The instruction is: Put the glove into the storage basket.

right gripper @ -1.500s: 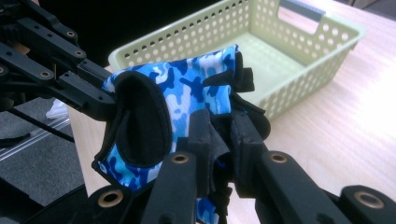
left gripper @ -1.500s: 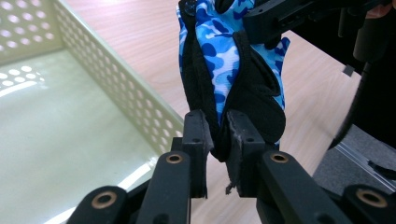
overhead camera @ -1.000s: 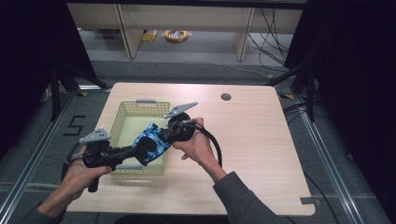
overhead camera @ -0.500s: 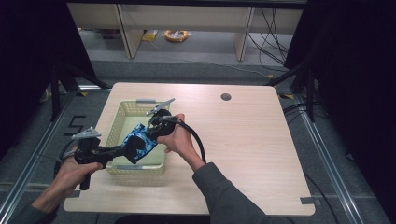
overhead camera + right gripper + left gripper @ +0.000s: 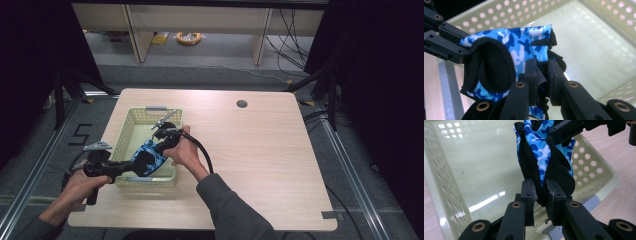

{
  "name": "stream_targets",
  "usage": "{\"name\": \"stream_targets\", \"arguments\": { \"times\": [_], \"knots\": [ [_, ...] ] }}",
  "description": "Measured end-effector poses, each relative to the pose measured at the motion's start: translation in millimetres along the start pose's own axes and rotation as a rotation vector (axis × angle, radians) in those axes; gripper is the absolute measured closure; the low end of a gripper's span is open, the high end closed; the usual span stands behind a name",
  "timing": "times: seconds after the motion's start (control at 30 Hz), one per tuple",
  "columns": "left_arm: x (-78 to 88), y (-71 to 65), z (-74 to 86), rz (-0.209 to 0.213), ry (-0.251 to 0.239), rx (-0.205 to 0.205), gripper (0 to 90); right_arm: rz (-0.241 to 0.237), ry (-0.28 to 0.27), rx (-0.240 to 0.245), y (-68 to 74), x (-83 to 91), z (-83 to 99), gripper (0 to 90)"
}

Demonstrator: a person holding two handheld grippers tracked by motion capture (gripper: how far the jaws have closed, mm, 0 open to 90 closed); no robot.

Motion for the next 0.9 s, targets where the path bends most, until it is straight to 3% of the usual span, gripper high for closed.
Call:
{"name": "stream_targets", "arguments": {
  "times": [0.07,0.17,0.23,0.33,0.37,0.4,0.43,0.5,0.53,0.57,0.63,0.7,0.9],
  "knots": [
    [-2.1,-0.5,0.9,0.0,0.003,0.027,76.8,-0.002,0.01,-0.004,0.1,-2.8,2.2,80.5],
    [-4.0,0.6,1.5,0.001,0.018,0.021,76.1,0.014,0.017,0.004,-2.4,-7.9,4.1,80.5],
    [-3.9,2.8,3.1,0.007,0.051,-0.011,75.4,0.026,0.028,0.007,-2.2,-10.5,5.0,80.5],
    [-7.7,2.2,3.9,0.01,0.037,0.012,73.3,0.038,0.045,0.039,-2.2,-14.0,6.3,80.5],
    [-7.4,3.1,4.0,0.004,0.048,0.011,73.0,0.045,0.049,0.047,-1.9,-14.9,6.7,80.4],
    [-5.3,6.1,5.2,0.018,0.084,-0.019,72.4,0.046,0.053,0.052,-1.5,-15.8,7.1,80.4],
    [-7.9,4.6,4.9,0.016,0.063,0.012,70.8,0.052,0.059,0.051,-1.2,-16.9,7.6,80.4],
    [-6.2,8.6,5.9,0.011,0.084,-0.007,64.6,0.064,0.073,0.055,-1.0,-19.3,9.0,80.3],
    [-7.5,7.1,4.4,0.006,0.053,0.019,63.7,0.066,0.08,0.066,-1.3,-20.3,9.6,80.3],
    [-6.1,8.8,4.2,0.005,0.062,0.004,62.4,0.073,0.089,0.068,-1.4,-21.1,10.6,80.2],
    [-6.0,8.4,3.3,-0.003,0.049,0.029,57.9,0.081,0.103,0.062,-1.1,-22.8,13.1,80.1],
    [-2.4,10.9,3.9,-0.001,0.07,-0.002,55.1,0.084,0.101,0.069,-2.1,-23.4,13.4,80.1],
    [3.9,1.6,-6.0,-0.018,-0.011,0.002,49.5,0.095,0.11,0.068,-3.6,-23.7,13.6,79.1]
  ]
}}
Point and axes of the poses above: each handheld gripper's, and its own axes: x roughly backward along the jaws, z roughly out of its underside, y roughly to its left, the point moved 6 cm from there along -x, roughly forward along the jaws, and after that the axes turned 8 degrees about -y, right-handed, at the moved point
